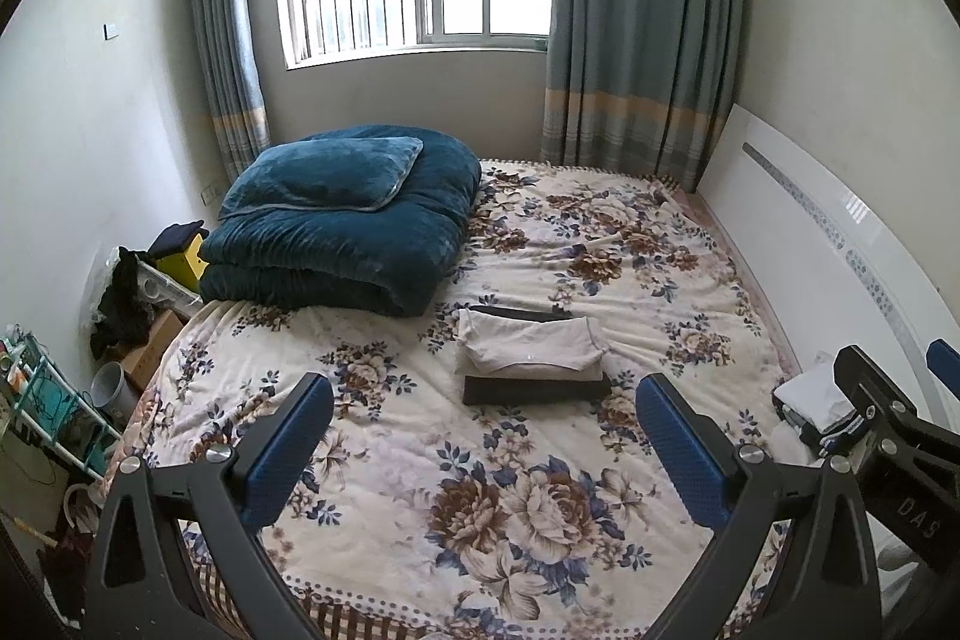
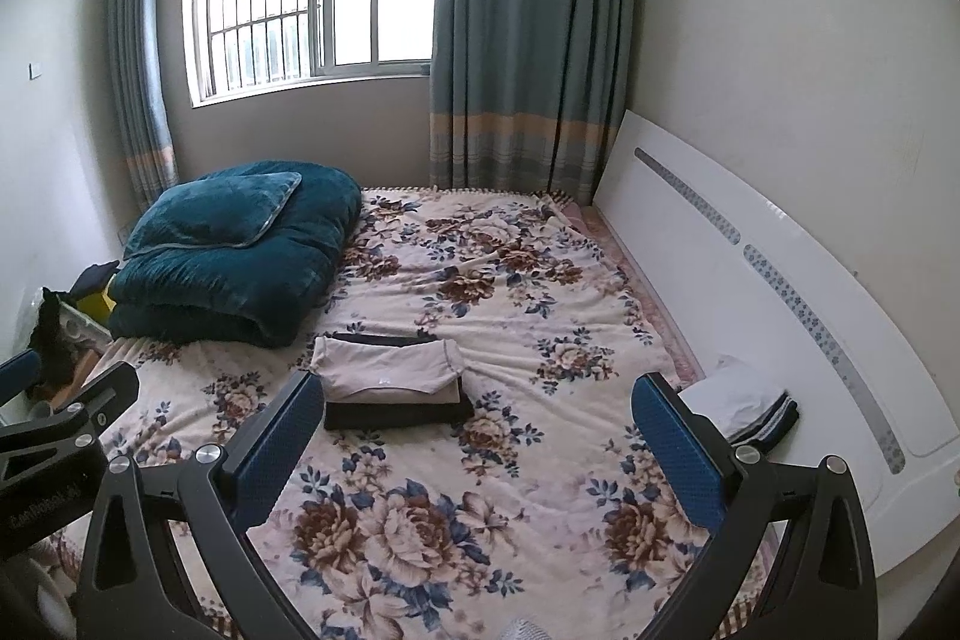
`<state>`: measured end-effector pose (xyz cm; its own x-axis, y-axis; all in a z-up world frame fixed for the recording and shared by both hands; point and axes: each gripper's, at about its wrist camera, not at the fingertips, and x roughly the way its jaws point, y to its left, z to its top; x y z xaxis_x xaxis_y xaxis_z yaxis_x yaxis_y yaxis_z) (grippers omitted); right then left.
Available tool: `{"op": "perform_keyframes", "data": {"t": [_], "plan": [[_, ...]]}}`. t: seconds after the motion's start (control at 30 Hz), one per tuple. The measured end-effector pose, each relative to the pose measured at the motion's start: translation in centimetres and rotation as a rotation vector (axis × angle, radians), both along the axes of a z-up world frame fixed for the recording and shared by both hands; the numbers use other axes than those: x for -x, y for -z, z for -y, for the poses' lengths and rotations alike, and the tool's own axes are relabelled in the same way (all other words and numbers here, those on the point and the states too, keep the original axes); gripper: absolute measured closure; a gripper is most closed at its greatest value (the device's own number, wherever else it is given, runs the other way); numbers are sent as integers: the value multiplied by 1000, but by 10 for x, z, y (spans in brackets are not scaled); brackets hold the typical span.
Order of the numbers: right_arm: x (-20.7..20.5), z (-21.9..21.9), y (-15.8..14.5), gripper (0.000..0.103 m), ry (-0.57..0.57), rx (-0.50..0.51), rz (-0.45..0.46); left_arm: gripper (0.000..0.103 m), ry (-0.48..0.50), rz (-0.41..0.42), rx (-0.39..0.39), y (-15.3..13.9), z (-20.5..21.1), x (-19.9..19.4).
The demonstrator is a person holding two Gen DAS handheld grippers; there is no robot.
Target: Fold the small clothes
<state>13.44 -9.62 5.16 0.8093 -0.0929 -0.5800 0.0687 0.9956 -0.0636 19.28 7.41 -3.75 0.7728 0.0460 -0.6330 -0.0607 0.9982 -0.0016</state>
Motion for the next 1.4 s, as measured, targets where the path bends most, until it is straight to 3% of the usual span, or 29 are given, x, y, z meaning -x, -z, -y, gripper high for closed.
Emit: {"op": "perform_keyframes", "data": {"t": [1.4], "plan": [[-14, -27, -1, 0, -18, -14, -4, 0, -21, -7, 7, 1, -13, -3]]}}
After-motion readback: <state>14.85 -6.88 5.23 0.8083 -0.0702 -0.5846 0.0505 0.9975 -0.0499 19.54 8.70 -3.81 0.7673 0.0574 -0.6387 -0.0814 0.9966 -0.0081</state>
